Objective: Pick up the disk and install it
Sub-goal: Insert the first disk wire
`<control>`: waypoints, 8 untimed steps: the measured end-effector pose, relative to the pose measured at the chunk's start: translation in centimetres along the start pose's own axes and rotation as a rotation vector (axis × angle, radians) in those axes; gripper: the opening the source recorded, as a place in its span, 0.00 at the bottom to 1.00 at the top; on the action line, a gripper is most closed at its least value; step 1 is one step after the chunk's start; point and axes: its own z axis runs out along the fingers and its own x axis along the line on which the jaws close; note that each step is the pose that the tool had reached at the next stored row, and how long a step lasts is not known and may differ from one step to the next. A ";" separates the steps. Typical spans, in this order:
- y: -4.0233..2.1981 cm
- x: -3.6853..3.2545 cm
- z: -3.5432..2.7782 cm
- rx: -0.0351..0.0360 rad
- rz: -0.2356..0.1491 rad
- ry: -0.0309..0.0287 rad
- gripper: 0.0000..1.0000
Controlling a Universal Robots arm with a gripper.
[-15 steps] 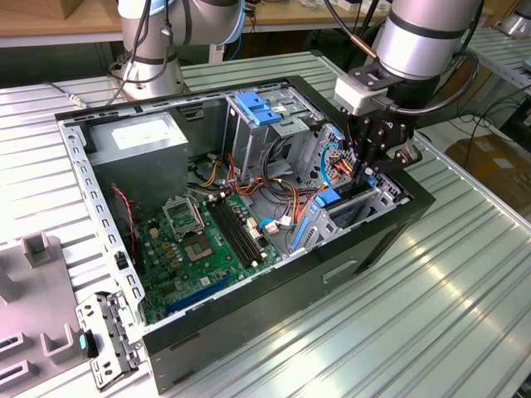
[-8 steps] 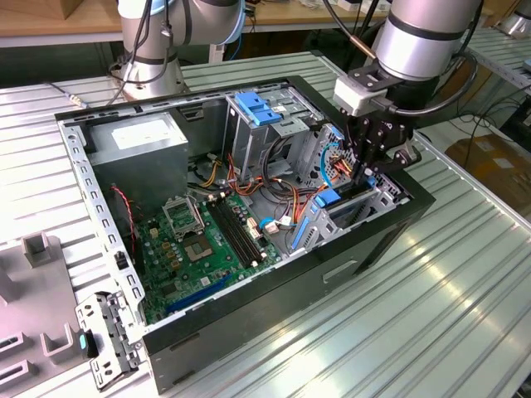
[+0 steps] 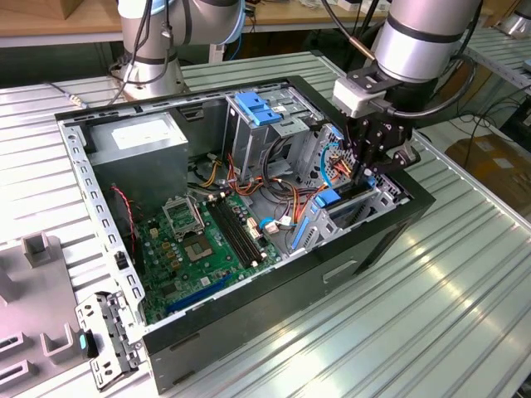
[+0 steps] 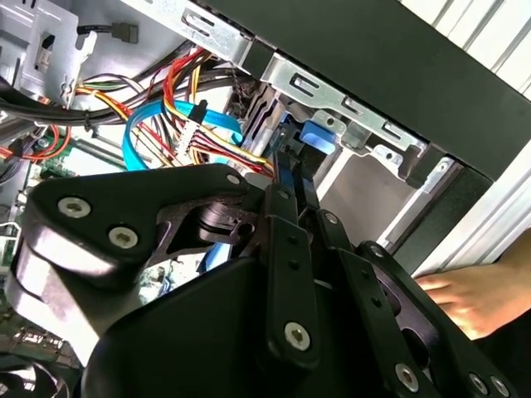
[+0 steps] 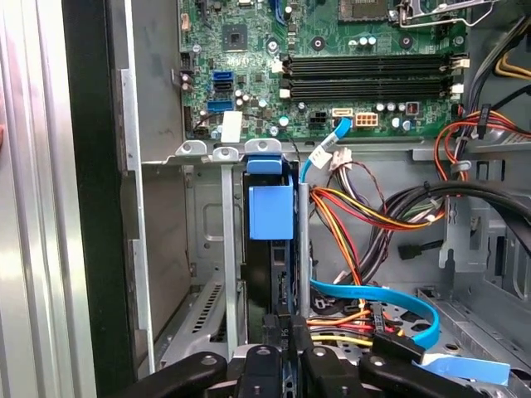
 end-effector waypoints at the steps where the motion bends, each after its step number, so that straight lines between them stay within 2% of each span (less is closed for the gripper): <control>1: -0.02 0.00 -0.09 -0.0009 0.001 -0.0088 0.16; 2: -0.02 0.04 -0.09 -0.0011 0.002 -0.0119 0.16; 4: -0.04 0.25 -0.07 -0.0015 0.003 -0.0242 0.16; 5: -0.05 0.35 -0.06 -0.0015 0.003 -0.0261 0.16; 8: -0.05 0.55 0.01 -0.0015 0.003 -0.0267 0.16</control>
